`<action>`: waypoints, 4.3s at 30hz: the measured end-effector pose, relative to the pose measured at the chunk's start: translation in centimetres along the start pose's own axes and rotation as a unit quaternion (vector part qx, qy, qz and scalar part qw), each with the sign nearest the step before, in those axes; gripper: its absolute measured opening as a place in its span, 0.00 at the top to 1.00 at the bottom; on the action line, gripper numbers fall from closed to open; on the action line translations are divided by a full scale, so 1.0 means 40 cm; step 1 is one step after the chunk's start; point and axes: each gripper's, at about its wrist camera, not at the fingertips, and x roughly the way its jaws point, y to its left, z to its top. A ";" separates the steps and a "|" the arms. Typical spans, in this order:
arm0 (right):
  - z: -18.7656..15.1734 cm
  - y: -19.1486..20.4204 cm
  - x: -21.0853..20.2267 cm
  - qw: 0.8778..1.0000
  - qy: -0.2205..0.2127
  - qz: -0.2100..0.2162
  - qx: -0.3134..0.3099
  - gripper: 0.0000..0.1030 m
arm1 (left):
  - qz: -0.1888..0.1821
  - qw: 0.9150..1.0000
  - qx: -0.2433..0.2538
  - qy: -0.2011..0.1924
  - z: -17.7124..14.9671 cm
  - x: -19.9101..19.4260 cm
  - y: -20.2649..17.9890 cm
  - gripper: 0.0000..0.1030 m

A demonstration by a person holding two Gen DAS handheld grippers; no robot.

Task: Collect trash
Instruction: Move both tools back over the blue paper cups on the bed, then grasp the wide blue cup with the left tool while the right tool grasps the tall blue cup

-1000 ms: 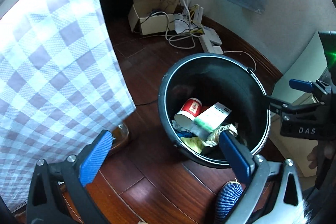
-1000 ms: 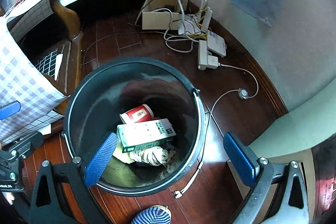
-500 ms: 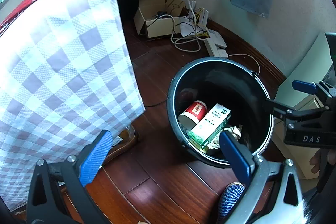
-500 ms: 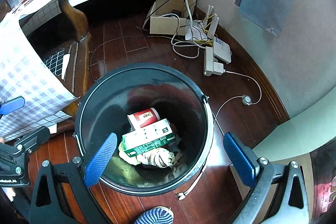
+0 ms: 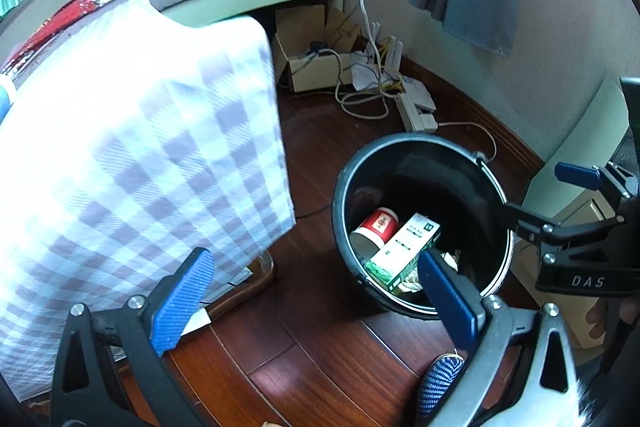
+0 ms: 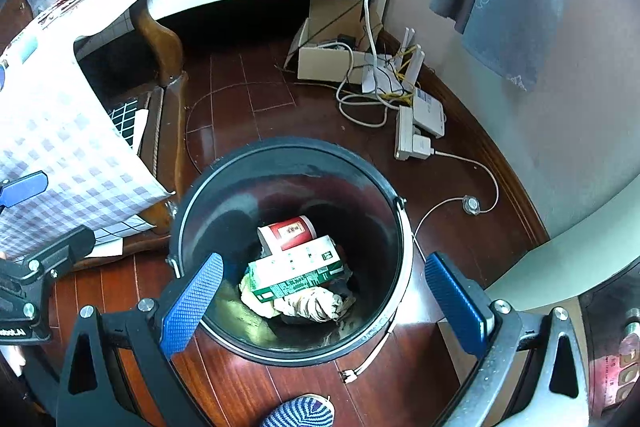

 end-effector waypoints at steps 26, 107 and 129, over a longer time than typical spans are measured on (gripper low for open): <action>0.140 0.293 -0.196 0.986 -0.119 0.077 -0.083 0.01 | 0.078 0.985 -0.098 -0.118 0.015 -0.282 0.287 0.01; 0.681 1.283 0.043 0.949 -0.054 0.253 -0.181 0.23 | 0.186 0.940 -0.268 -0.101 0.036 -0.216 1.244 0.24; 0.716 1.237 0.084 0.956 -0.048 0.226 -0.182 0.46 | 0.182 0.930 -0.295 -0.119 0.023 -0.223 1.243 0.27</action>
